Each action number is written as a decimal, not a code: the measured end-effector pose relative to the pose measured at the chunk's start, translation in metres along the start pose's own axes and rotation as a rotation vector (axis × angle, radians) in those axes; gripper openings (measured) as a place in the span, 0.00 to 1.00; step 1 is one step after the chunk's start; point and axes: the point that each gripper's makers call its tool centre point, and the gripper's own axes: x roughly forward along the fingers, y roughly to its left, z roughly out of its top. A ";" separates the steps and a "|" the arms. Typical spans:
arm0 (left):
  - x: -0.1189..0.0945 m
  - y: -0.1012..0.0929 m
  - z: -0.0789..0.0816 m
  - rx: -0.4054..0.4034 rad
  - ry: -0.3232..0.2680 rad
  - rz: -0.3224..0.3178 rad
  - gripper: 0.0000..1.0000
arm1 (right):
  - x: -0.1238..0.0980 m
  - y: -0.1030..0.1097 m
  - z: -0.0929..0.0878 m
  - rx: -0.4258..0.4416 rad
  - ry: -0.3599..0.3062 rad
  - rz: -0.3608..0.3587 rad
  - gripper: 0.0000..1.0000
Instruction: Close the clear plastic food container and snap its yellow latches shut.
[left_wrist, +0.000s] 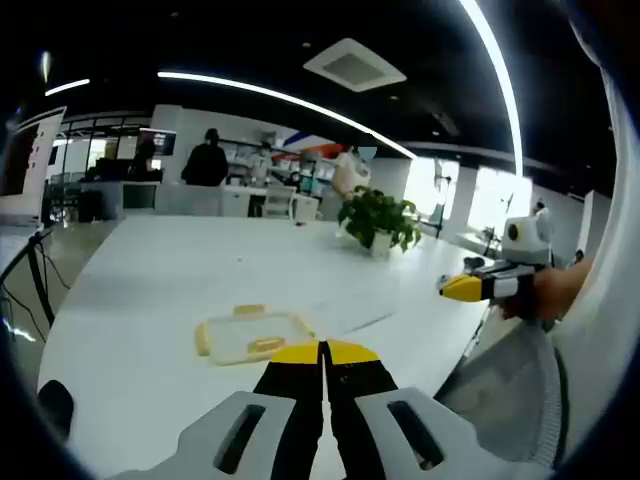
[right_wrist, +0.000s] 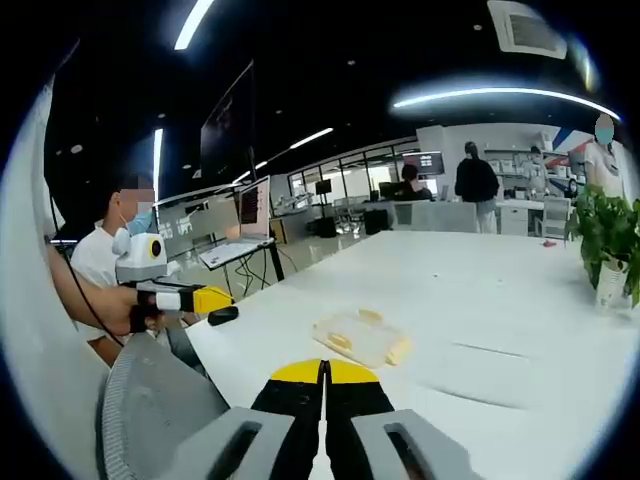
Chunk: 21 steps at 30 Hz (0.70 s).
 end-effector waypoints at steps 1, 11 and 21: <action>0.000 0.000 0.000 0.000 0.001 0.000 0.00 | 0.000 0.000 0.000 0.000 0.000 0.000 0.00; 0.000 0.000 0.000 0.001 0.000 0.000 0.00 | -0.001 0.000 0.001 0.001 -0.002 -0.001 0.00; 0.000 0.000 0.000 0.002 0.000 0.002 0.00 | -0.001 -0.001 0.001 0.001 -0.004 -0.003 0.00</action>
